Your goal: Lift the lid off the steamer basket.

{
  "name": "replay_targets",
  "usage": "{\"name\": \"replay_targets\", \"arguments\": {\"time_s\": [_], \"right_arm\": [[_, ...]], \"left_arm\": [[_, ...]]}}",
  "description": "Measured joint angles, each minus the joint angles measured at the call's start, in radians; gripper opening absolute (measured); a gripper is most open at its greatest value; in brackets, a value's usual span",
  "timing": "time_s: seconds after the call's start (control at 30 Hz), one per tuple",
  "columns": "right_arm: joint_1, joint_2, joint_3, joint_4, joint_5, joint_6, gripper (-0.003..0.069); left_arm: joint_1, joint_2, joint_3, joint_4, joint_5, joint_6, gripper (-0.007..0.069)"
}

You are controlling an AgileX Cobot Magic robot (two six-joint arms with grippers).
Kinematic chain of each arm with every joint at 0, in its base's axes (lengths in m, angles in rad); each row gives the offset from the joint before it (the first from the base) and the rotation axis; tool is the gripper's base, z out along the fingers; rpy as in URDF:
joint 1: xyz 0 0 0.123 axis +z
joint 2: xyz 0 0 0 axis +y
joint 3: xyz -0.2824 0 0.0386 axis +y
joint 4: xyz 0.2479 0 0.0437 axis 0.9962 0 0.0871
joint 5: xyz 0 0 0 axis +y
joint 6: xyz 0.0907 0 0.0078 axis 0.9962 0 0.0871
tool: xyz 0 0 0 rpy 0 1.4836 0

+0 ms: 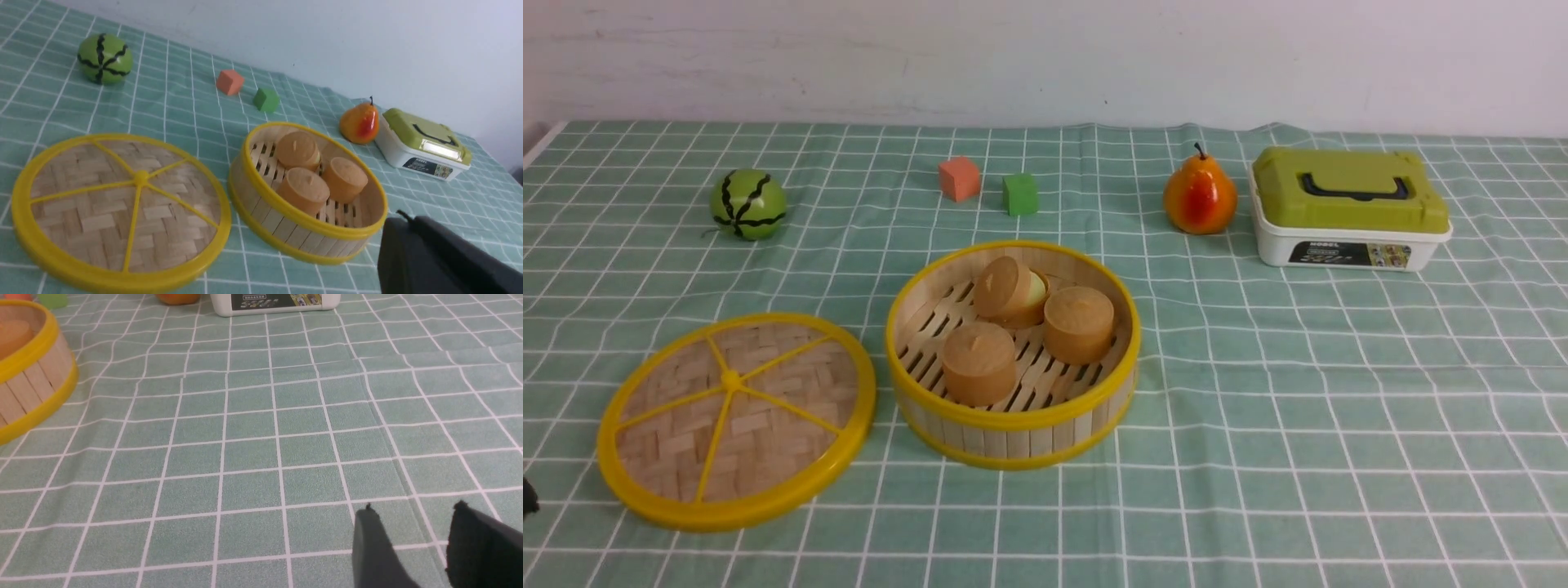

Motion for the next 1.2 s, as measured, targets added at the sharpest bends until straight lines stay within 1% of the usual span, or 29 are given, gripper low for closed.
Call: {"name": "replay_targets", "arguments": {"time_s": [0.23,0.57,0.63,0.7,0.77,0.83,0.87,0.9,1.0,1.2], "right_arm": [[0.000,0.000,0.000,0.000,0.000,0.000,0.0242],[0.000,0.000,0.000,0.000,0.000,0.000,0.0242],[0.000,0.000,0.000,0.000,0.000,0.000,0.0242],[0.000,0.000,0.000,0.000,0.000,0.000,0.0242],[0.000,0.000,0.000,0.000,0.000,0.000,0.0242],[0.000,0.000,0.000,0.000,0.000,0.000,0.0242],[0.000,0.000,0.000,0.000,0.000,0.000,0.0242],[0.000,0.000,0.000,0.000,0.000,0.000,0.0242],[0.000,0.000,0.000,0.000,0.000,0.000,0.0242],[0.000,0.000,0.000,0.000,0.000,0.000,0.0242]], "left_arm": [[0.000,0.000,0.057,0.001,0.001,0.000,-0.0013],[0.000,0.000,0.068,0.083,0.029,0.000,-0.0012],[0.000,0.000,0.083,0.092,0.016,0.000,-0.0012],[0.000,-0.003,0.149,0.145,-0.062,-0.019,-0.0010],[0.000,-0.028,0.217,0.210,-0.131,-0.079,-0.0008],[0.000,-0.068,0.277,0.268,-0.168,-0.175,-0.0006],[0.000,-0.068,0.283,0.274,-0.171,-0.175,-0.0006],[0.000,-0.103,0.331,0.320,-0.179,-0.254,-0.0005],[0.000,-0.173,0.400,0.395,-0.172,-0.352,-0.0002],[0.000,-0.195,0.411,0.421,-0.107,-0.372,0.0001]]}}
